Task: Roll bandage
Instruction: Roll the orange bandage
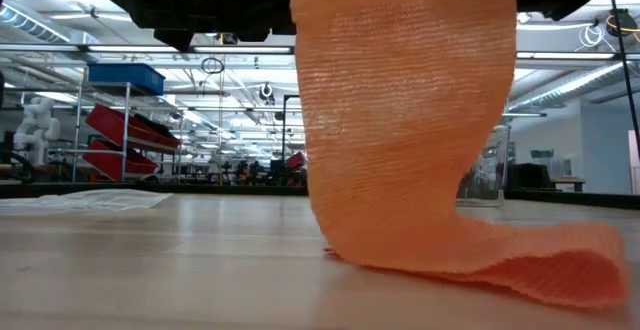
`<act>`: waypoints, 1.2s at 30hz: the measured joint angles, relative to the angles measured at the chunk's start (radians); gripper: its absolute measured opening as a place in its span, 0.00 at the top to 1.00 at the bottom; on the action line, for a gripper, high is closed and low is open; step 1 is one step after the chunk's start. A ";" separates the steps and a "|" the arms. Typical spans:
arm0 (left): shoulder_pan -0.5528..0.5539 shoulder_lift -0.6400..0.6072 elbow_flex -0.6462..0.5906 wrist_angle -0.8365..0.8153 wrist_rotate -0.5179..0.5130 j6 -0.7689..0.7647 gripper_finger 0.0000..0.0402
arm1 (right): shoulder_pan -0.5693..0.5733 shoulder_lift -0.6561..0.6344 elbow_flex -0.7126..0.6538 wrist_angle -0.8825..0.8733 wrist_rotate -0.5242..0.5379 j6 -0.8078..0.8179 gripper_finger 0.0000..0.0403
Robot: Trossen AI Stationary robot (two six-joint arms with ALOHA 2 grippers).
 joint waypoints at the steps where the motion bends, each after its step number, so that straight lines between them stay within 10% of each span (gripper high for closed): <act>1: 0.000 0.000 0.000 -0.002 -0.006 0.000 1.00 | -0.005 0.000 0.000 0.000 0.000 -0.004 0.75; 25: -0.001 0.000 0.000 -0.006 -0.029 -0.026 1.00 | -0.030 0.000 -0.002 0.068 -0.124 0.012 0.75; 30: -0.005 -0.003 0.002 0.009 -0.003 -0.025 1.00 | -0.028 -0.003 -0.002 0.363 -0.238 -0.231 0.75; 36: -0.004 0.002 0.000 -0.017 -0.064 -0.029 1.00 | -0.014 -0.090 0.000 0.290 -0.158 -0.282 0.75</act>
